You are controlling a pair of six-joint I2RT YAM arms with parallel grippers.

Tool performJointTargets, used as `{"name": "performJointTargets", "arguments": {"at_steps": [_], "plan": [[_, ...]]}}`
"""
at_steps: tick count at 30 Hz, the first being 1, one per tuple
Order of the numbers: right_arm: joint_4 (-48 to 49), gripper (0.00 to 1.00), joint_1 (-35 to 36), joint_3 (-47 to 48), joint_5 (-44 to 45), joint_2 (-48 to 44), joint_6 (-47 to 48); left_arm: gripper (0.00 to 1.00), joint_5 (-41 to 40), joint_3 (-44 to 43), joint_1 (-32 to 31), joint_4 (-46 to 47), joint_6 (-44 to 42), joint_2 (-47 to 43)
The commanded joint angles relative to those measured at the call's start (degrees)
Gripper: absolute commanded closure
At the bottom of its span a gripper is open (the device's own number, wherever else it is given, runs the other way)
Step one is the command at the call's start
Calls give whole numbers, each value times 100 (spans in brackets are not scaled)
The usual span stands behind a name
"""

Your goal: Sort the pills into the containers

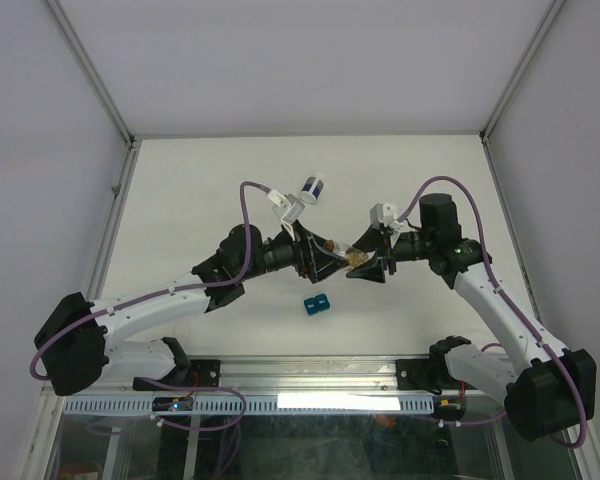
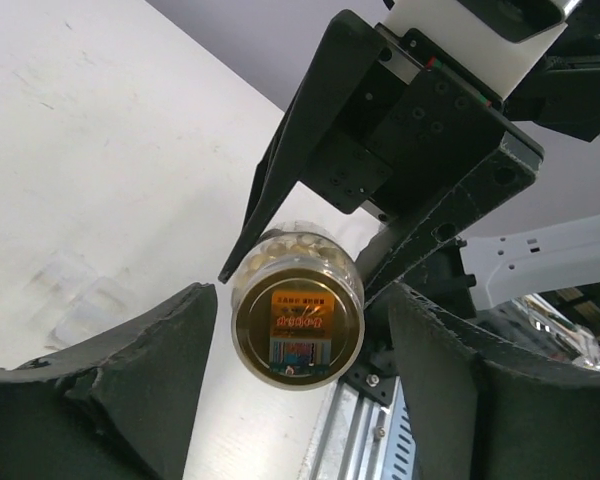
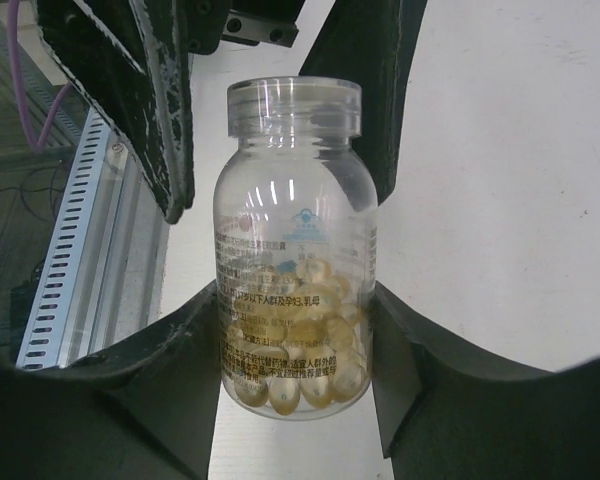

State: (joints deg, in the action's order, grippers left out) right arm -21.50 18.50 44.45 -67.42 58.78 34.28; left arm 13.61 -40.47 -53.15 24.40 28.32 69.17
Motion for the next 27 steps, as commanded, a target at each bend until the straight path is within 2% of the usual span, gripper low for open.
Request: {"name": "performJointTargets", "arguments": {"at_steps": [1,3,5,7,8,10,11,13,16,20,27], "plan": [[13,100,-31,288,-167,-10,131,35,464,-365,32,234,245,227],[7,100,-31,285,-154,-14,139,44,492,-426,29,220,297,329],[2,100,-26,284,-145,-16,142,65,515,-453,32,214,327,385],[-2,97,-31,284,-115,-16,155,82,534,-475,41,214,354,418],[3,87,-30,281,-98,-23,158,89,511,-475,41,218,384,429],[5,52,-31,267,-49,-40,153,97,398,-444,48,269,510,440],[3,39,-26,266,-24,-47,143,100,317,-408,50,302,596,440],[47,28,-29,259,77,-59,104,100,142,-336,58,363,802,462],[189,24,-23,206,248,-60,-13,100,-64,-263,54,439,1097,552],[340,25,31,149,423,-39,-150,100,-132,-293,58,462,1300,694],[644,38,160,35,538,0,-390,100,-216,-332,56,519,1419,742]]}}
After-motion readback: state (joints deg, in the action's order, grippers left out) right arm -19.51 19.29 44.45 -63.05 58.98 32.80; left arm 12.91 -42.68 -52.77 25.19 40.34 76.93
